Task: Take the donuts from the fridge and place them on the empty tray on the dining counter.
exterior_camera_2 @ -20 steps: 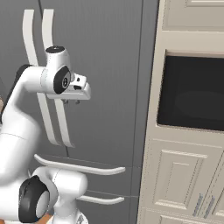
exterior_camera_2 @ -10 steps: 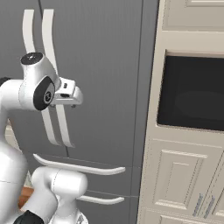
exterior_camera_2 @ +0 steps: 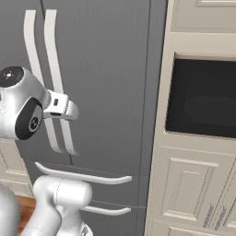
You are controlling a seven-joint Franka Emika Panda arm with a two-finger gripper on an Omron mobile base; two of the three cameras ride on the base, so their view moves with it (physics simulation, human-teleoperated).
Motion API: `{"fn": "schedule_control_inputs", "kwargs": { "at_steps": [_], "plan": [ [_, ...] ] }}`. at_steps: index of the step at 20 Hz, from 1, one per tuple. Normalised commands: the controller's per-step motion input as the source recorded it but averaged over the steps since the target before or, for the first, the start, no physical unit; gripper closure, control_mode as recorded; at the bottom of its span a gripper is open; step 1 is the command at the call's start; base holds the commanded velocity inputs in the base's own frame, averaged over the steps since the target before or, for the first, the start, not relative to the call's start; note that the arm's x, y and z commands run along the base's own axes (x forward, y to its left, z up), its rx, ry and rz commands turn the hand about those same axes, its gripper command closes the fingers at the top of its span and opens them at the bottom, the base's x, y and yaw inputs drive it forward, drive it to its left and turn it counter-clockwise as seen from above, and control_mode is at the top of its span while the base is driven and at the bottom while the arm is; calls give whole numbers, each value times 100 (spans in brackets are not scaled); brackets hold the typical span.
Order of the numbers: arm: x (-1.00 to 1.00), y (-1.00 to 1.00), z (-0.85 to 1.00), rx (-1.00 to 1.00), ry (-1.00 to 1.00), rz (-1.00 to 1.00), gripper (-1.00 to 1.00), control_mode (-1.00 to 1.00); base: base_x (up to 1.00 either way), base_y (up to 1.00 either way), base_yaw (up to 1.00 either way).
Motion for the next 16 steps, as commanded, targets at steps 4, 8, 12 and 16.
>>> {"fn": "schedule_control_inputs", "kwargs": {
  "at_steps": [4, 8, 12, 16],
  "plan": [
    [-52, 4, 28, 1, -4, 0, -100, -100, 0, 0, 0],
    [-14, 3, 3, 0, 0, -1, -100, 100, -57, 24, -2],
    [0, 0, 0, 0, 0, 0, -100, 100, -73, 13, -2],
    [0, 0, 0, 0, 0, 0, -100, 100, -8, 32, 0]
  ]
}}
